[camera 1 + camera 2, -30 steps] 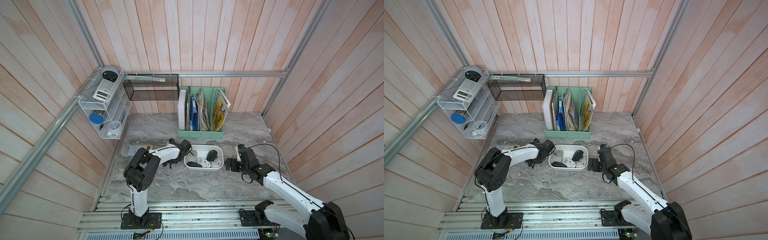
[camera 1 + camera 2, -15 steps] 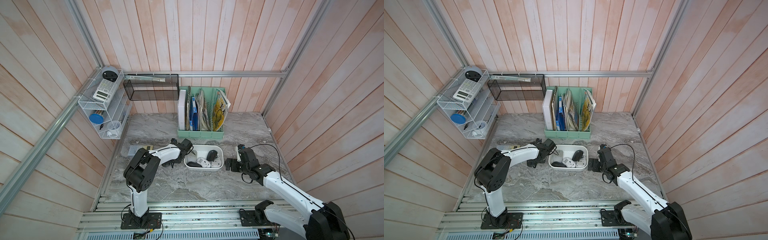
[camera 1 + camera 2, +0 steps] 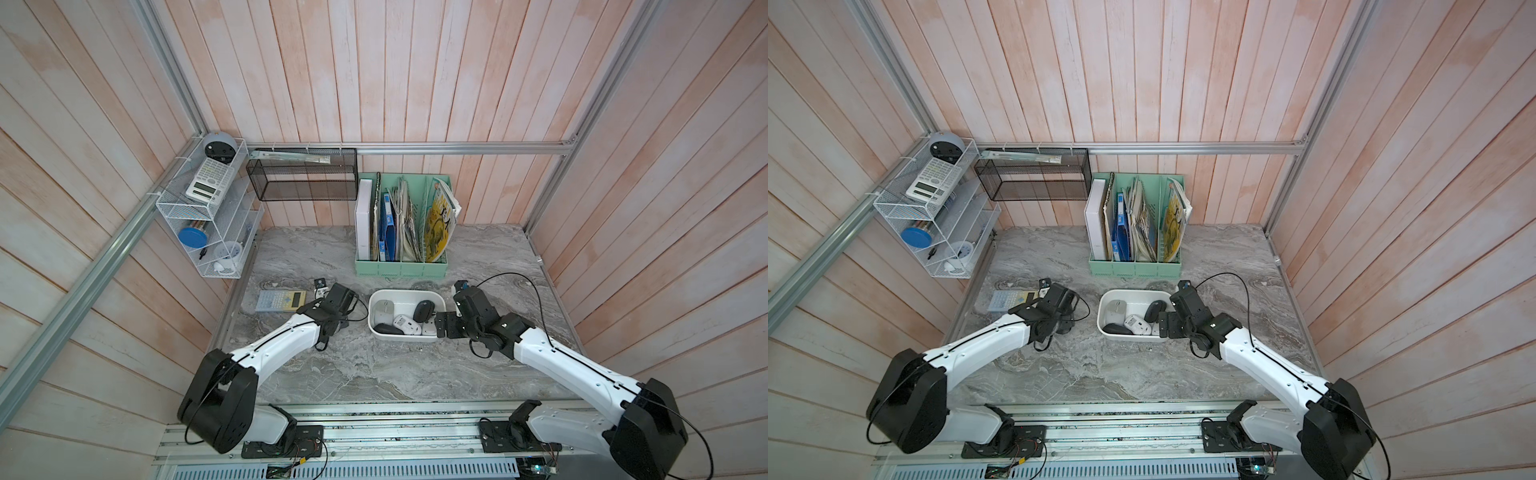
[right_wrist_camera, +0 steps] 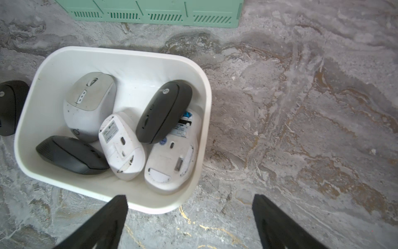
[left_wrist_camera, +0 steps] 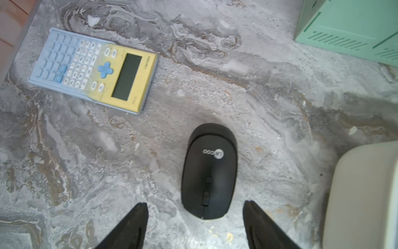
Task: Take out the mouse from the storage box
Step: Pick up the mouse from the storage box.
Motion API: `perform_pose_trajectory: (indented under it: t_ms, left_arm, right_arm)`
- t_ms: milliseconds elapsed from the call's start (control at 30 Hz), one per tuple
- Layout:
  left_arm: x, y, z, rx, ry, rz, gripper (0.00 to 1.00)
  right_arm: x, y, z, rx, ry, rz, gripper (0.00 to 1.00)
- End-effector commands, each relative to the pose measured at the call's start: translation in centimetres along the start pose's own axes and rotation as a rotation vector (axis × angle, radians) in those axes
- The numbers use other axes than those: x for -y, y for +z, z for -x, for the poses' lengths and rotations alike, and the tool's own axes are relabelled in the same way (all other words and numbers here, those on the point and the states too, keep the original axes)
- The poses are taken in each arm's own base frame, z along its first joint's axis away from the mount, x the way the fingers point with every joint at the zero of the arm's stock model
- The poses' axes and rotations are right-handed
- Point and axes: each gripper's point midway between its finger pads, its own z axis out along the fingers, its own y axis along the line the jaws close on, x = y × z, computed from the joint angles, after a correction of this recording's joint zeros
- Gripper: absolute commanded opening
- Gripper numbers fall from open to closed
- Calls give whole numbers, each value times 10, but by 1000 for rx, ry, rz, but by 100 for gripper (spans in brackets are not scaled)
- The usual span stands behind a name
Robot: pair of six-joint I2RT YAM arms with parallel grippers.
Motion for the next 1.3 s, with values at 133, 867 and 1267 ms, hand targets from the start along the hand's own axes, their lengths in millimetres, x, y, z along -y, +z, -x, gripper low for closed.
perform_pose_trajectory:
  t_ms: [133, 867, 1267]
  left_arm:
    - [-5, -37, 13, 175, -125, -207, 94]
    - [-31, -89, 7, 282, -147, -313, 100]
    - [-30, -93, 7, 287, -155, -338, 100]
  right_arm:
    - [-20, 17, 13, -63, -75, -162, 98]
    - [-43, 95, 19, -268, -78, -464, 95]
    - [-40, 114, 20, -267, -49, -544, 92]
